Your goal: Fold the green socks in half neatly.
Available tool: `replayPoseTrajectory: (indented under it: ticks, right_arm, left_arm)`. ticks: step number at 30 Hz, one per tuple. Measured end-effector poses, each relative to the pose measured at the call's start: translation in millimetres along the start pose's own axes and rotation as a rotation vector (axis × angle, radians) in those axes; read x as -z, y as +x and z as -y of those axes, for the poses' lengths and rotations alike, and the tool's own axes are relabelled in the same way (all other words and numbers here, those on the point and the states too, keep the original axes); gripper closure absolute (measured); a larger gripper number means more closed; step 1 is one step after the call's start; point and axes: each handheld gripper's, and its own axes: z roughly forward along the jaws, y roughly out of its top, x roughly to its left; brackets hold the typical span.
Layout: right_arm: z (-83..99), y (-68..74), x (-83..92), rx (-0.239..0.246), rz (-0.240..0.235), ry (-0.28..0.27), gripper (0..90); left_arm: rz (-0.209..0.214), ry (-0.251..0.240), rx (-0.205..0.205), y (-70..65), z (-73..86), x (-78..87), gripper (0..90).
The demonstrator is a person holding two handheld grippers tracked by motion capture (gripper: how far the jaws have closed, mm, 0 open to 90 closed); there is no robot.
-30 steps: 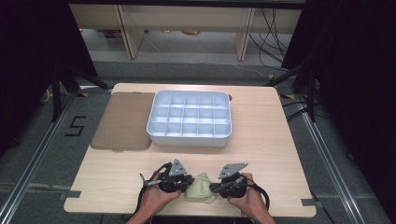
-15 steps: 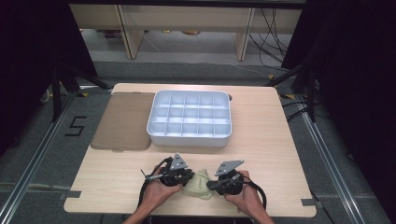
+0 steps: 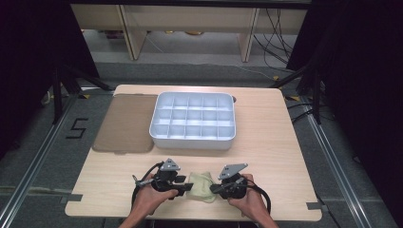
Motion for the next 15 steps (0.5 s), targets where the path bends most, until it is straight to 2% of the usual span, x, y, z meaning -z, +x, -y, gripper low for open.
replayPoseTrajectory:
  ticks: [3, 6, 7, 10, 11, 12, 14, 15]
  right_arm:
    - [0.0, -0.1, 0.0, 0.004, -0.005, 0.001, 86.6]
    - [0.3, 0.5, -0.4, 0.006, 0.007, -0.001, 86.4]
    - [0.3, 0.5, -0.4, 0.008, 0.006, 0.0, 86.3]
    - [0.4, 0.4, -1.0, 0.012, 0.004, -0.005, 86.3]
    - [0.5, 0.4, -1.1, 0.012, 0.003, -0.004, 86.3]
    - [0.5, 0.3, -1.1, 0.013, 0.006, -0.002, 86.3]
    - [0.7, 0.6, -1.2, 0.012, 0.007, -0.005, 86.2]
    - [0.9, 0.6, -1.0, 0.012, 0.006, -0.004, 86.1]
  left_arm:
    - [0.026, 0.028, 0.029, -1.5, 2.0, -1.0, 53.5]
    - [0.039, 0.03, 0.048, -1.0, 1.9, -2.1, 53.3]
    - [0.025, 0.035, 0.059, -0.9, 2.2, -4.1, 53.3]
    - [0.018, 0.048, 0.059, 0.6, 2.2, -6.5, 52.2]
    - [0.028, 0.059, 0.055, 0.7, 2.8, -8.6, 53.1]
    - [0.027, 0.043, 0.058, -0.7, 3.2, -10.1, 53.8]
    - [0.028, 0.045, 0.048, -0.6, 3.1, -10.2, 54.5]
    - [0.023, 0.032, 0.062, -1.3, 2.9, -11.4, 55.3]
